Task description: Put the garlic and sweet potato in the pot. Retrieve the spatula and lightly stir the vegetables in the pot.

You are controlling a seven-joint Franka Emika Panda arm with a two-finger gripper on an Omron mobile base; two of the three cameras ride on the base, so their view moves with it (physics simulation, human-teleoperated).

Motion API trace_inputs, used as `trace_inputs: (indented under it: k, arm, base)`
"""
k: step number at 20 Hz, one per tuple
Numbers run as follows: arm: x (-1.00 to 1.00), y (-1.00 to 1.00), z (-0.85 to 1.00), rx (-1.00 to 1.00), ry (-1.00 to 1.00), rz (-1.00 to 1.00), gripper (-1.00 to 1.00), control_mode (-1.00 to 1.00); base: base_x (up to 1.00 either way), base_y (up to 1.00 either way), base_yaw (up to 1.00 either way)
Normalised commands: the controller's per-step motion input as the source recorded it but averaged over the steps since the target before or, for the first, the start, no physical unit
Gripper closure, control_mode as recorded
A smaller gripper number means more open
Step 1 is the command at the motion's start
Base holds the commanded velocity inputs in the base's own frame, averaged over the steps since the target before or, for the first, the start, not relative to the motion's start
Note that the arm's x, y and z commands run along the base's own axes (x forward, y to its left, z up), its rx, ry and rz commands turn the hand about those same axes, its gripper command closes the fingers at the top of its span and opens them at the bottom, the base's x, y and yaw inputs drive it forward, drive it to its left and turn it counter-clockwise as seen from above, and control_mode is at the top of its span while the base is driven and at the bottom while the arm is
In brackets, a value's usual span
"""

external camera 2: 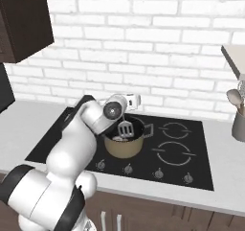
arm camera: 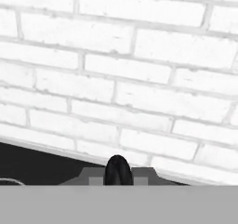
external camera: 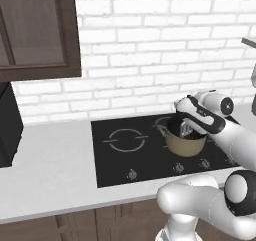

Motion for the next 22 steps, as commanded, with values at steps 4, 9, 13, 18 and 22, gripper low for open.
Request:
trace_inputs:
  k: [4,9,13,18,22]
  arm:
    - [-0.04,-0.01,-0.05,0.0,-0.23,0.0,1.0,-1.0]
    - [0.0,0.0,0.06,0.06,0.18,0.0,1.0,-1.0]
    - [0.05,-0.02,0.34,0.18,0.43,0.0,1.0,-1.0]
    - [0.04,-0.01,0.41,0.21,0.44,0.0,1.0,-1.0]
    - [-0.12,0.0,0.74,0.13,0.24,-0.01,1.0,-1.0]
  base:
    - [0.0,0.0,0.0]
    - [0.0,0.0,0.0]
    - [0.0,0.0,0.0]
    - [0.0,0.0,0.0]
    - [0.0,0.0,0.0]
